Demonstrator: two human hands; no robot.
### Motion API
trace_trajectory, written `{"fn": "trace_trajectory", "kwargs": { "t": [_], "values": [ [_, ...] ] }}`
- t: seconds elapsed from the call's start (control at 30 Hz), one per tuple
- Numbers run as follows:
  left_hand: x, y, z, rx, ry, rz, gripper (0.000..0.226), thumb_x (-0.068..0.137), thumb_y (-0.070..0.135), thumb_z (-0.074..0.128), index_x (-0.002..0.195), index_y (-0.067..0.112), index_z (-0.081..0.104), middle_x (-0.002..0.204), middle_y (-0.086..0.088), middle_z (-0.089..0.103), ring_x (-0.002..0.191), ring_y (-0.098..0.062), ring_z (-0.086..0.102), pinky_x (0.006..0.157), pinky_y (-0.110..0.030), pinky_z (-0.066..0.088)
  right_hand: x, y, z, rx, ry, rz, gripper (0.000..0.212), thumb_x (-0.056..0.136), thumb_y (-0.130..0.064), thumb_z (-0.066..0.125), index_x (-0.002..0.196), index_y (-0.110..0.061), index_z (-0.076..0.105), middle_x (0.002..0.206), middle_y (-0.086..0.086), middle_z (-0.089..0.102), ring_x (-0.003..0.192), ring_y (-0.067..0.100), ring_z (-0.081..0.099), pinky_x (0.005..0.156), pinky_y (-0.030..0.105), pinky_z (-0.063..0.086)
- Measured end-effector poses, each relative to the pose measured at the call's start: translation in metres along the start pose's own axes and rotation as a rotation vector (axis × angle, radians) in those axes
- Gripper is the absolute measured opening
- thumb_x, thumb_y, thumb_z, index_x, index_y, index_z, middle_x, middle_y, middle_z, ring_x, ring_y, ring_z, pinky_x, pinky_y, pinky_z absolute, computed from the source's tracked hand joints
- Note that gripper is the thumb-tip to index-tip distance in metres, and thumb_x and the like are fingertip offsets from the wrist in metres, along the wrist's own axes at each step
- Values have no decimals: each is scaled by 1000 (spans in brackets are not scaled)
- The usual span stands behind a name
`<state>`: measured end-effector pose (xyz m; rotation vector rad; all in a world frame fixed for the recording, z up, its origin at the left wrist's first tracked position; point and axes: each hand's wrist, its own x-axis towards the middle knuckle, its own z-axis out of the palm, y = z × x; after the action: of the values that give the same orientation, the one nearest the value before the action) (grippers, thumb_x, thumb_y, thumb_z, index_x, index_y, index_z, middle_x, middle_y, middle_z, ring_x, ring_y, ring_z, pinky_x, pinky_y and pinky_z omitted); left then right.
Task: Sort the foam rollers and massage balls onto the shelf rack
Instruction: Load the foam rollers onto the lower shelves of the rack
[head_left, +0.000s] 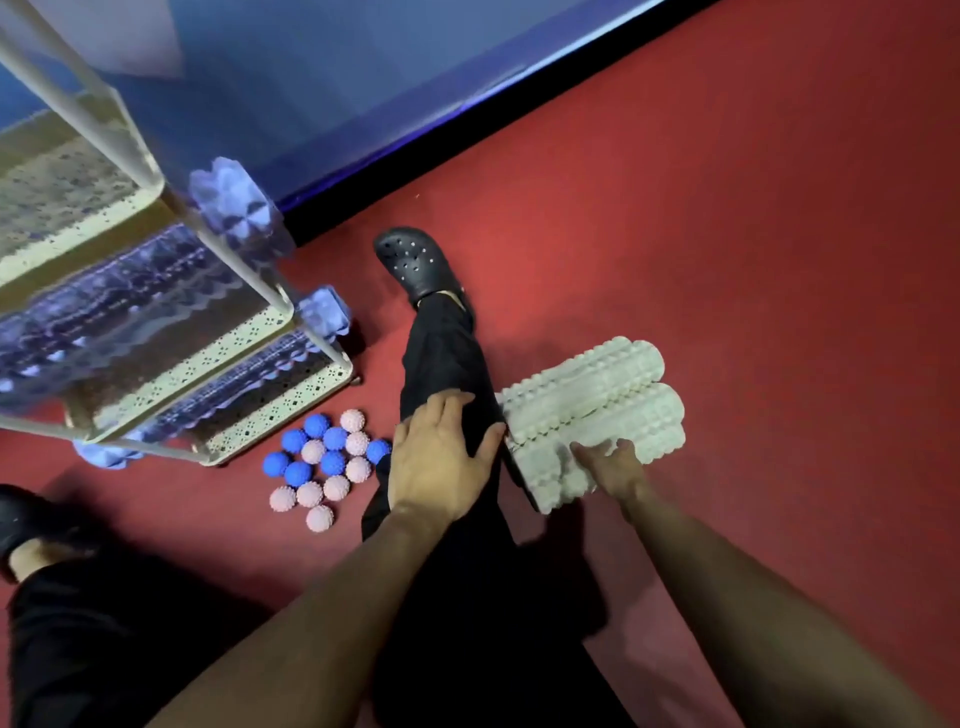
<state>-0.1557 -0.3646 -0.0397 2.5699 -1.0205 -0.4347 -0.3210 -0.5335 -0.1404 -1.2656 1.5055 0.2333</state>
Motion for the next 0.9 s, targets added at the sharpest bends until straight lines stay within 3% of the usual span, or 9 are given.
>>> {"fn": "trace_trajectory", "kwargs": {
  "t": [0.07,0.1,0.23,0.4,0.53,0.63,0.77,0.83,0.9],
  "values": [
    [1,-7,1,-42,9,-54,51,95,63,50,134,30,55,141,12,53,131,-17,50,111,-41,36,16,-1,13,76,-31,53,51,89,-41,73,97,9,64,85,14,63,88,29,63,85,38,49],
    [2,-11,1,-63,13,-84,51,95,63,49,133,30,55,141,12,52,131,-17,50,111,-41,37,23,-3,20,96,-47,79,59,87,-47,73,98,11,66,84,14,64,86,28,62,85,39,51],
    [8,-20,-2,-98,42,-115,51,94,65,48,132,31,54,139,14,51,128,-15,50,110,-42,39,54,-7,40,324,-71,208,91,80,-58,75,142,1,45,135,18,57,108,33,59,96,46,51],
    [15,-19,-7,-108,69,-107,49,95,63,49,132,32,54,139,17,51,128,-11,49,110,-39,39,109,17,52,530,-102,314,100,69,-76,69,142,-11,51,142,14,57,127,34,58,90,43,55],
    [16,-19,-8,-122,67,-124,48,95,63,49,131,32,54,137,18,52,127,-11,49,108,-42,41,87,-1,46,583,-73,309,83,82,-60,72,142,-6,50,139,16,59,129,34,57,101,46,52],
    [15,-14,-10,-105,63,-124,48,95,62,50,131,31,54,136,17,53,126,-12,49,108,-42,41,103,19,40,649,-90,425,113,37,-59,97,128,-6,55,126,23,65,118,41,63,86,56,57],
    [11,-9,-15,-74,35,-129,51,94,63,50,134,30,53,135,15,54,127,-13,47,109,-40,40,22,-13,24,827,-165,388,61,86,-53,72,115,-1,61,108,19,65,103,34,65,80,51,61],
    [8,-7,-17,-63,9,-133,54,94,64,49,135,30,51,137,14,53,128,-14,46,109,-39,39,-5,-19,18,873,-186,378,49,91,-49,68,106,-2,62,98,15,63,89,29,64,78,47,62],
    [5,-6,-19,-58,-19,-127,57,94,66,47,138,29,49,138,11,52,130,-16,45,110,-39,37,-30,-25,9,964,-214,330,43,93,-44,68,97,-2,60,94,15,61,83,27,62,94,46,56]
  ]
}}
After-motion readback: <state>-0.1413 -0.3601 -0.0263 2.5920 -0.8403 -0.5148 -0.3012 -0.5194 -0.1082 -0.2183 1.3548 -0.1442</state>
